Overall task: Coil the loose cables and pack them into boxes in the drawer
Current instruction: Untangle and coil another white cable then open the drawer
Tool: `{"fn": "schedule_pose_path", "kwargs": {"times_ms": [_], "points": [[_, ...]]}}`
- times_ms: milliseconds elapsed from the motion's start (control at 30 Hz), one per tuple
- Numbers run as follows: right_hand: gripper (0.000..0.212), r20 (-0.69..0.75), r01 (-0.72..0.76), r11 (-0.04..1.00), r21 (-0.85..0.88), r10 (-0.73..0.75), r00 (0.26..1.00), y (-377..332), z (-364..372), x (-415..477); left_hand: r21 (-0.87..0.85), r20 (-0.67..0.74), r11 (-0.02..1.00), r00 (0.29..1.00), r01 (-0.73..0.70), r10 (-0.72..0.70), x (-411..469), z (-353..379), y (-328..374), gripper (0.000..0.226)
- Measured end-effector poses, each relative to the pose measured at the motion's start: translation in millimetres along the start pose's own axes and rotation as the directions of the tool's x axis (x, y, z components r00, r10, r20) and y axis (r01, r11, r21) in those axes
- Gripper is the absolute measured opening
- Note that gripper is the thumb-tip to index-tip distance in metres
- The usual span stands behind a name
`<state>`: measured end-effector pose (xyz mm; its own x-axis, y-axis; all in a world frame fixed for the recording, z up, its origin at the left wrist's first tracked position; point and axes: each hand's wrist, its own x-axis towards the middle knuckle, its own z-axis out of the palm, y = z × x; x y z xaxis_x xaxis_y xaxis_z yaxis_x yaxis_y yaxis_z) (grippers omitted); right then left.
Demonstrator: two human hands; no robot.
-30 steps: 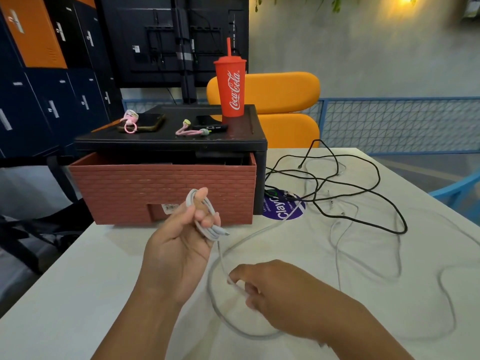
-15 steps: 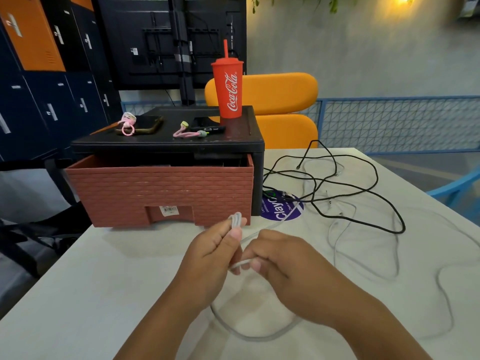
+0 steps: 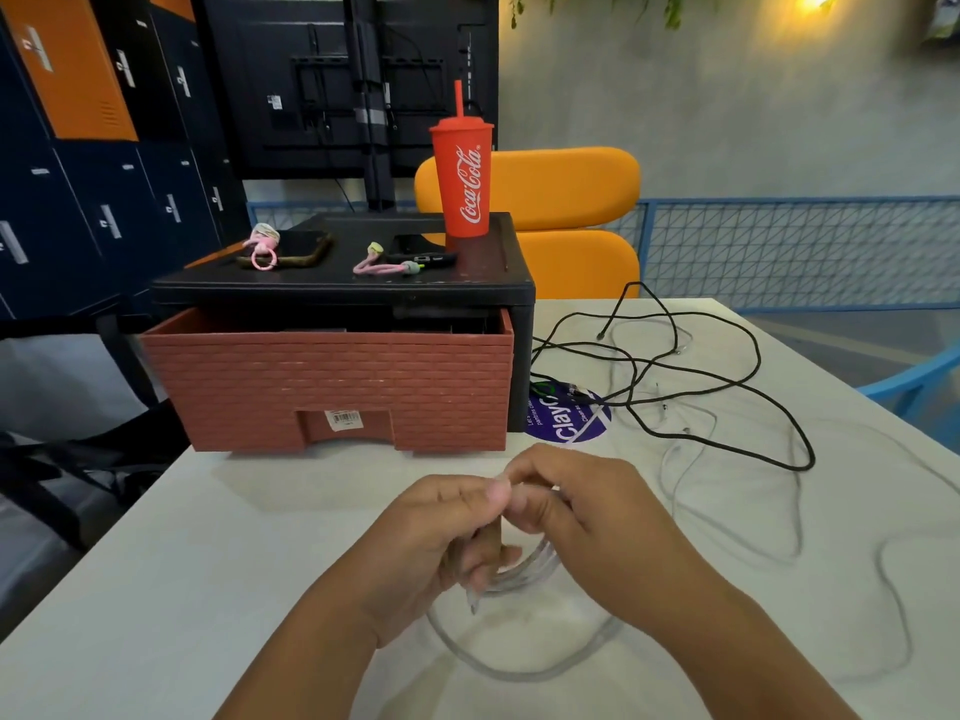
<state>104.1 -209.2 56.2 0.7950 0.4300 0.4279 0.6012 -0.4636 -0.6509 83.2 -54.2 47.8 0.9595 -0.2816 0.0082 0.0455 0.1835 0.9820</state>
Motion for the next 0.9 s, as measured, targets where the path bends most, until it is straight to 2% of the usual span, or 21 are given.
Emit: {"fn": "schedule_pose_path", "kwargs": {"times_ms": [133,233,300,400,467,533,700,767,833,900], "points": [[0.027,-0.167,-0.08,0.985,0.154,0.106,0.98,-2,-2,3,-0.077,-0.036,0.994,0.996,-0.083,0.08,3,-1,1,0.026],[0.029,-0.266,-0.125,0.959,0.253,0.193,0.944,-1,3,4,-0.156,-0.023,0.985,0.997,-0.071,0.069,3,-3,3,0.026],[0.031,-0.259,-0.181,0.919,0.35,0.28,0.924,1,2,6,-0.219,-0.009,0.974,0.999,-0.049,0.048,2,-4,4,0.023],[0.035,-0.138,-0.246,0.867,0.433,0.334,0.933,2,0,7,-0.272,-0.059,0.961,0.998,-0.04,0.025,3,-1,5,0.013],[0.035,-0.094,-0.261,0.875,0.408,0.325,0.941,3,-2,7,-0.293,-0.137,0.955,0.991,-0.054,0.014,4,1,4,0.017],[0.032,-0.117,-0.244,0.907,0.342,0.298,0.947,3,-4,8,-0.287,-0.207,0.955,0.978,-0.076,0.015,4,3,6,0.023],[0.023,-0.196,-0.186,0.982,0.026,0.187,0.963,9,-2,8,-0.171,-0.31,0.98,0.949,-0.104,0.046,5,8,7,0.032],[0.017,-0.208,-0.199,0.98,-0.025,0.189,0.96,12,-1,8,-0.144,-0.321,0.985,0.946,-0.098,0.047,5,10,6,0.034],[0.02,-0.237,-0.2,0.979,0.042,0.204,0.95,13,0,9,-0.104,-0.321,0.991,0.946,-0.084,0.046,6,12,5,0.035],[0.022,-0.231,-0.225,0.939,0.26,0.287,0.93,11,-1,10,-0.068,-0.314,0.995,0.949,-0.067,0.042,6,15,3,0.036]]}}
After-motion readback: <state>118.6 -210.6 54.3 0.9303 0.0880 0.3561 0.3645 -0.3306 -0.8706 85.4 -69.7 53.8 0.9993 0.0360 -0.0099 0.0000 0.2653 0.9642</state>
